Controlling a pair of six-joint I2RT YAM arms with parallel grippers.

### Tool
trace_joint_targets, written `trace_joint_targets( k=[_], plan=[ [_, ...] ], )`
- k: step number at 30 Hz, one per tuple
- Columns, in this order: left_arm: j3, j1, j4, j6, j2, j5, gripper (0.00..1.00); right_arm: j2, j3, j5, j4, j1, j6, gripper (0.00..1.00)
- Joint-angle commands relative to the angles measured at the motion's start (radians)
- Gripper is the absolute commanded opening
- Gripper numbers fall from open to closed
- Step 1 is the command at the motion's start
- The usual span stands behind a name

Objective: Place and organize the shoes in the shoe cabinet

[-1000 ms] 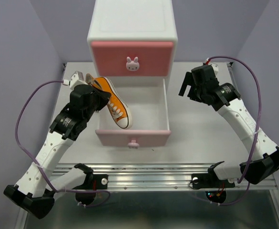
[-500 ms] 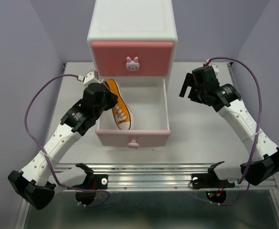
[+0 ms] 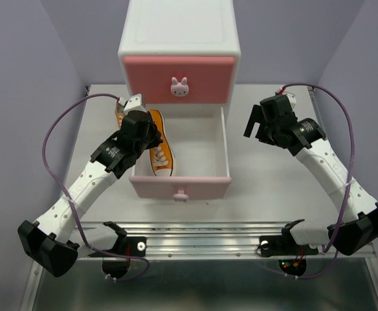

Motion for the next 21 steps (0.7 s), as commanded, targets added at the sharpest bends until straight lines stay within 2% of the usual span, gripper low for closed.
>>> trace_joint_targets(
  k=[1,13,21],
  plan=[
    [0.038,-0.004,0.068,0.088,-0.012,-0.009,0.0,-0.048,-0.015,0.014,0.028,-0.007,-0.01,1.0],
    [0.017,-0.002,0.106,0.173,0.068,0.011,0.0,-0.054,-0.036,0.023,0.028,-0.007,0.018,1.0],
    [-0.002,-0.002,0.12,0.177,0.089,0.023,0.0,-0.067,-0.064,0.04,0.028,-0.007,0.049,1.0]
  ],
)
